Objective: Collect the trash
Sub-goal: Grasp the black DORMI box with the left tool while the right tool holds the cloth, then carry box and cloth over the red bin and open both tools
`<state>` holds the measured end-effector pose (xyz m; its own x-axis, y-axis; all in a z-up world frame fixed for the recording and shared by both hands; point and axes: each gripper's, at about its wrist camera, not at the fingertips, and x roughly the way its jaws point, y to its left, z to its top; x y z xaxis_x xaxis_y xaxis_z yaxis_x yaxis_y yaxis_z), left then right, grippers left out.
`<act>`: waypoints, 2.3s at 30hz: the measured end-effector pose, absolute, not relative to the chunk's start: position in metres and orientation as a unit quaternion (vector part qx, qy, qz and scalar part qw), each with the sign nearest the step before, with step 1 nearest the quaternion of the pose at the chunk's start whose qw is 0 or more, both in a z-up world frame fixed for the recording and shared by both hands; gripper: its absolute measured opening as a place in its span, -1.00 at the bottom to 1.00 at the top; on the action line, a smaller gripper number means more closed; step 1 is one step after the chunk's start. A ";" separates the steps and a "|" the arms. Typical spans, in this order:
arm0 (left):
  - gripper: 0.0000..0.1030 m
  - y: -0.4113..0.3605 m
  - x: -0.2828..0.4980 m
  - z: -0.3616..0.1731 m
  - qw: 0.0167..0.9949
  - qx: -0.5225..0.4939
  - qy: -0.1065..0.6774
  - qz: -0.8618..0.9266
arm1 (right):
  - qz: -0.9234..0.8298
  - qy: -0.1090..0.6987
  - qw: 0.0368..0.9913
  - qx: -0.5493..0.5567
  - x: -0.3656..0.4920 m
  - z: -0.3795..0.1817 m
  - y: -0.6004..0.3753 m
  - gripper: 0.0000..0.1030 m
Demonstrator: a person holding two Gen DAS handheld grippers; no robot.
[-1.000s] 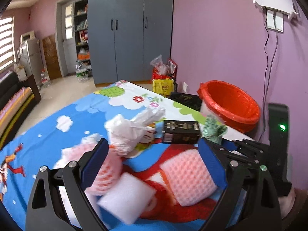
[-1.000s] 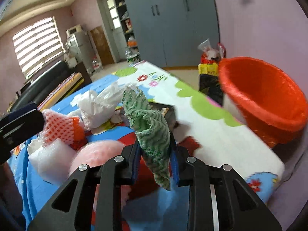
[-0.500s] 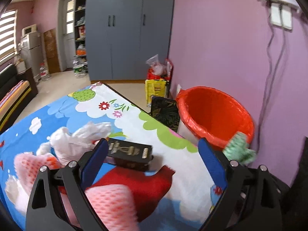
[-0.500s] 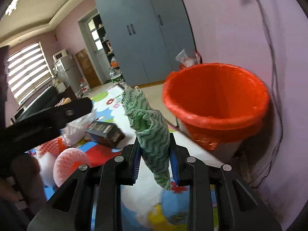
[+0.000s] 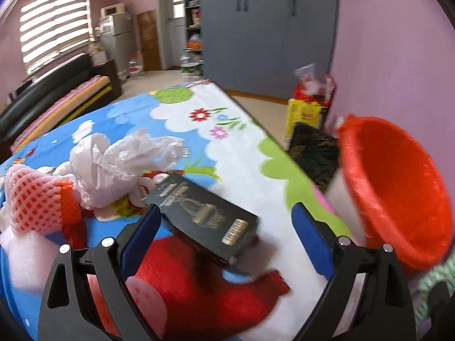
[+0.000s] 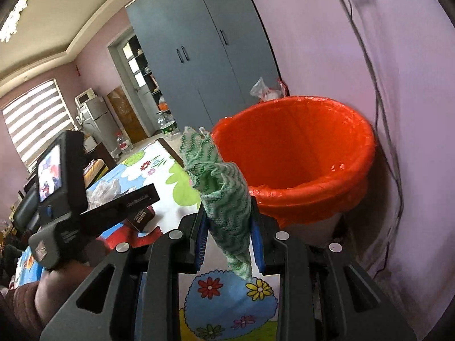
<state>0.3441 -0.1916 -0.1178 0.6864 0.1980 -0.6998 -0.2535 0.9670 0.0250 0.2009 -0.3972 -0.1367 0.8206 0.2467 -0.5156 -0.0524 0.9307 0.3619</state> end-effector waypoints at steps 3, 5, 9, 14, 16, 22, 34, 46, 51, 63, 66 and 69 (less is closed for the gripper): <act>0.73 -0.179 0.364 -0.130 0.902 -0.053 0.404 0.140 | 0.086 0.292 0.937 0.173 0.203 -0.141 -0.395 -0.48; 0.40 -0.174 0.375 -0.139 0.889 -0.062 0.434 0.130 | 0.087 0.294 0.935 0.177 0.203 -0.144 -0.394 -0.48; -0.26 -0.181 0.374 -0.138 0.895 -0.038 0.437 0.077 | 0.085 0.299 0.933 0.184 0.212 -0.148 -0.401 -0.48; -0.27 -0.186 0.352 -0.135 0.903 -0.039 0.427 0.027 | 0.082 0.299 0.935 0.176 0.214 -0.144 -0.397 -0.48; -0.27 -0.187 0.344 -0.132 0.905 -0.040 0.422 0.013 | 0.079 0.298 0.935 0.173 0.212 -0.143 -0.395 -0.48; -0.26 -0.190 0.321 -0.119 0.916 -0.041 0.399 -0.020 | 0.070 0.297 0.937 0.169 0.208 -0.139 -0.393 -0.48; -0.26 -0.219 0.299 -0.086 0.934 -0.016 0.344 -0.095 | 0.049 0.278 0.946 0.158 0.207 -0.127 -0.404 -0.48; -0.26 -0.274 0.317 -0.062 0.933 0.039 0.313 -0.173 | 0.016 0.258 0.952 0.166 0.229 -0.121 -0.438 -0.48; -0.26 -0.295 0.334 -0.053 0.931 0.054 0.304 -0.193 | 0.005 0.248 0.956 0.156 0.243 -0.118 -0.448 -0.48; -0.26 -0.332 0.384 -0.050 0.924 0.062 0.307 -0.221 | -0.019 0.244 0.959 0.140 0.282 -0.121 -0.465 -0.48; -0.26 -0.339 0.394 -0.051 0.922 0.067 0.305 -0.227 | -0.023 0.246 0.959 0.139 0.294 -0.126 -0.469 -0.48; -0.26 -0.344 0.407 -0.056 0.920 0.070 0.309 -0.231 | -0.026 0.250 0.958 0.137 0.307 -0.130 -0.474 -0.47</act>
<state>0.4072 -0.3440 -0.0561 0.7020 -0.3818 -0.6012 0.4683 0.8835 -0.0143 0.3069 -0.4736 -0.1302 0.8732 0.0190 -0.4870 0.1183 0.9611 0.2495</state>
